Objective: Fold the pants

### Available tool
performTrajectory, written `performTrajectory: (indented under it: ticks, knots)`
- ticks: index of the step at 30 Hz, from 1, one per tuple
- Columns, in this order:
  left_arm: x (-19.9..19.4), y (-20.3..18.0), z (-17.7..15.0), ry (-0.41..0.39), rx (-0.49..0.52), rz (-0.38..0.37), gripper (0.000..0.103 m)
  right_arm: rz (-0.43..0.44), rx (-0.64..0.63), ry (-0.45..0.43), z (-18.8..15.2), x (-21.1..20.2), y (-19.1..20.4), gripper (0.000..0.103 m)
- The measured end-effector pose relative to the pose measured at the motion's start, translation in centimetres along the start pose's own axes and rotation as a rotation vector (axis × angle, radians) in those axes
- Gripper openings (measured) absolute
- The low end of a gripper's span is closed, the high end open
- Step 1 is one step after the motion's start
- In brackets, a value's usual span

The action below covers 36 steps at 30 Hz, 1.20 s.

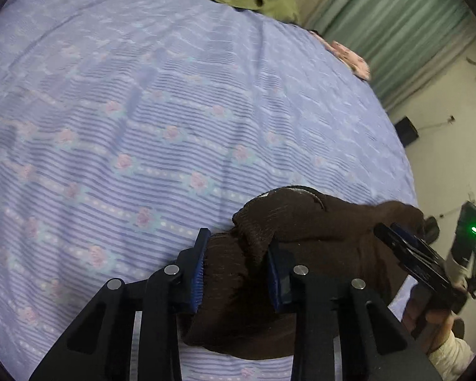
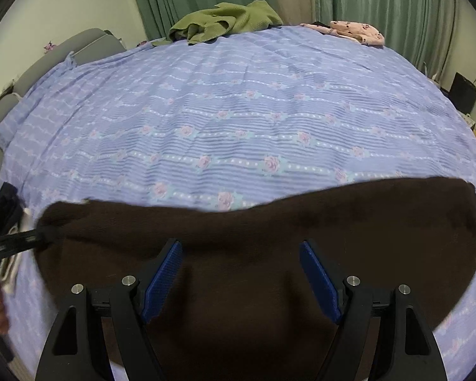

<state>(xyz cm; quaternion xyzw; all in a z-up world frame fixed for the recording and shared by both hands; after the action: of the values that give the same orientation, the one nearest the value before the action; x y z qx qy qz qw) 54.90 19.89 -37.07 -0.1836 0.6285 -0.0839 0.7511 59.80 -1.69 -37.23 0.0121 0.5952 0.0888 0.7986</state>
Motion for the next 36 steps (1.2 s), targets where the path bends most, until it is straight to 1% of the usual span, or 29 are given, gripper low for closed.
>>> performTrajectory:
  ticks: [2,5,6,8,10,11,12,13,14,15,16,18,20,21,22,25,28,29,31,32,33,36]
  knots:
    - [1.1,0.6,0.3,0.024,-0.011,0.026,0.032,-0.044,0.006,0.029,1.4,2.3,-0.5,0.076]
    - [2.4,0.6,0.6,0.039,0.028,0.106,0.032,-0.107,0.019,0.057,3.4,5.0,-2.1,0.073]
    - [2.9,0.5,0.6,0.05,0.036,0.134,0.033,-0.114,0.03,0.059,3.9,5.4,-2.6,0.073]
    - [2.9,1.3,0.2,0.064,0.039,0.16,0.036,-0.096,0.059,0.067,4.7,5.6,-3.6,0.073]
    - [2.2,1.3,0.3,0.054,0.035,0.2,0.046,-0.075,0.067,0.049,4.8,4.4,-4.1,0.073]
    - [1.5,1.1,0.3,0.036,0.036,0.229,0.049,-0.073,0.064,0.019,4.6,3.1,-4.2,0.073]
    - [0.4,0.7,0.2,0.006,0.045,0.267,0.058,-0.068,0.06,-0.017,4.3,1.5,-4.3,0.073]
    - [-1.1,0.1,0.0,-0.041,0.061,0.307,0.069,-0.058,0.052,-0.042,3.8,0.3,-4.2,0.073]
    - [-2.7,-0.7,-0.4,-0.093,0.079,0.329,0.072,-0.046,0.037,-0.07,3.2,-1.2,-4.0,0.074]
    - [-3.7,-1.5,-0.9,-0.124,0.102,0.327,0.076,-0.04,0.012,-0.1,2.0,-3.1,-3.6,0.074]
    - [-4.8,-2.6,-1.8,-0.142,0.137,0.307,0.077,-0.038,-0.005,-0.115,1.1,-4.2,-3.4,0.074]
    - [-5.7,-4.0,-4.1,-0.134,0.181,0.268,0.077,-0.009,-0.036,-0.129,-1.8,-6.6,-3.0,0.074]
    - [-5.5,-4.5,-6.0,-0.104,0.183,0.228,0.077,0.032,-0.04,-0.099,-4.5,-7.7,-2.7,0.074]
    - [-4.9,-4.5,-7.6,-0.072,0.171,0.194,0.077,0.043,-0.038,-0.076,-5.8,-7.7,-2.7,0.074]
    - [-4.4,-4.4,-8.4,-0.051,0.151,0.175,0.077,0.052,-0.035,-0.042,-7.5,-7.5,-2.5,0.074]
    - [-2.0,-2.8,-11.1,0.023,0.022,0.086,0.076,0.063,0.001,0.063,-11.9,-5.9,-2.5,0.074]
    - [0.5,-0.9,-12.0,0.062,-0.124,-0.018,0.075,0.062,0.044,0.132,-15.0,-4.4,-2.4,0.074]
    - [1.1,-0.5,-12.0,0.065,-0.169,-0.045,0.074,0.068,0.052,0.144,-15.6,-4.0,-2.2,0.074]
    - [2.0,-0.4,-11.4,0.059,-0.22,-0.098,0.073,0.063,0.055,0.153,-16.4,-3.4,-1.7,0.073]
    - [2.8,-0.4,-11.0,0.063,-0.238,-0.121,0.073,0.066,0.054,0.156,-16.4,-3.1,-1.3,0.069]
    - [3.6,-0.4,-10.7,0.068,-0.261,-0.125,0.073,0.079,0.054,0.157,-16.4,-2.8,-1.1,0.064]
    - [5.9,0.2,-10.1,0.086,-0.335,-0.153,0.072,0.112,0.063,0.165,-15.9,-1.8,-0.6,0.059]
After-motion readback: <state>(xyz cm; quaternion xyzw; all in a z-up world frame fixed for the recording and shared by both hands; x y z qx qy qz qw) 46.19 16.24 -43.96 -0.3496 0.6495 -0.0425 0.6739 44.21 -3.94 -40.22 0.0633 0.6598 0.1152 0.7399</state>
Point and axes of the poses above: each gripper's, at about its wrist camera, not at the fingertips, and x roughly the way its jaws point, y to its left, z to its top, the point moved 8 cm from there along x, roughly the way its jaws point, and after that the axes turned 14 degrees about y, right-handed, at the moved point
